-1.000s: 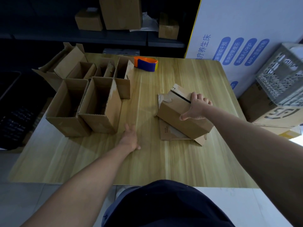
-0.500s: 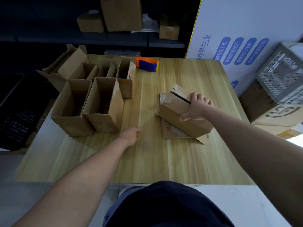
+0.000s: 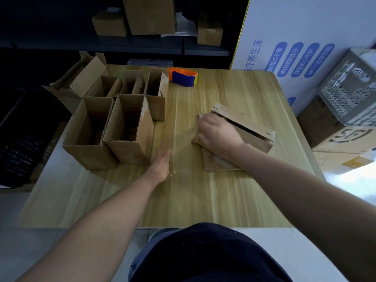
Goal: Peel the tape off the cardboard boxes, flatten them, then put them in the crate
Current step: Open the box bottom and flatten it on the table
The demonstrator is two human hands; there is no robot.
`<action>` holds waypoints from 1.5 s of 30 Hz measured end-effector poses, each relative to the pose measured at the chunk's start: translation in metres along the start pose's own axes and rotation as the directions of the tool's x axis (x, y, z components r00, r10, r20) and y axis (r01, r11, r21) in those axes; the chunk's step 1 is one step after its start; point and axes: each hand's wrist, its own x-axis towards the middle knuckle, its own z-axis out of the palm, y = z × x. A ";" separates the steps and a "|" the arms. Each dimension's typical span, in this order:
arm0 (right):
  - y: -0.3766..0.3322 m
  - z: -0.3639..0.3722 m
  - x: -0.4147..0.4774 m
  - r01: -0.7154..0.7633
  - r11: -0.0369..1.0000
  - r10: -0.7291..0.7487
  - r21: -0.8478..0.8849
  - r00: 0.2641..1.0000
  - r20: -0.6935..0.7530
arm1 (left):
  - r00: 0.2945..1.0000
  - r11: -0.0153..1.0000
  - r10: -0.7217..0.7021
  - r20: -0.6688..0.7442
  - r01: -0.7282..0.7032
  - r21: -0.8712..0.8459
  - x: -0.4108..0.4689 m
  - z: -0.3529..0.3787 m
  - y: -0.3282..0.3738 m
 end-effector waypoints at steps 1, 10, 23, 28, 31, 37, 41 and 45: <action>-0.013 0.011 0.000 0.049 0.999 -0.050 0.009 0.996 0.075 | 1.000 1.000 0.005 -0.001 -0.005 -0.028 0.000 0.000 -0.001; -0.058 0.106 0.000 0.027 0.997 0.032 -0.075 0.729 0.684 | 0.997 0.972 -0.056 0.060 0.068 -0.225 0.000 0.002 -0.019; -0.065 0.123 0.017 -0.127 0.957 0.280 -0.261 0.641 0.715 | 0.974 0.998 0.005 0.228 0.010 -0.065 -0.011 -0.032 -0.018; -0.069 0.126 0.012 -0.153 0.939 0.335 -0.308 0.613 0.715 | 0.987 0.995 -0.008 0.161 -0.008 0.096 -0.026 -0.033 -0.009; -0.070 0.127 0.011 -0.196 0.934 0.354 -0.298 0.599 0.718 | 0.997 0.959 0.029 0.074 -0.049 0.279 -0.034 -0.038 -0.001; -0.066 0.125 0.013 -0.246 0.932 0.361 -0.266 0.561 0.745 | 0.987 0.961 0.159 0.011 -0.157 0.229 -0.026 -0.051 0.007; -0.065 0.127 0.007 -0.262 0.943 0.321 -0.203 0.570 0.756 | 0.950 0.995 0.047 0.308 -0.072 0.069 -0.021 -0.042 0.005; -0.053 0.128 0.002 -0.343 0.939 0.214 0.015 0.620 0.755 | 0.936 0.995 -0.066 0.345 0.034 0.098 -0.017 -0.030 -0.009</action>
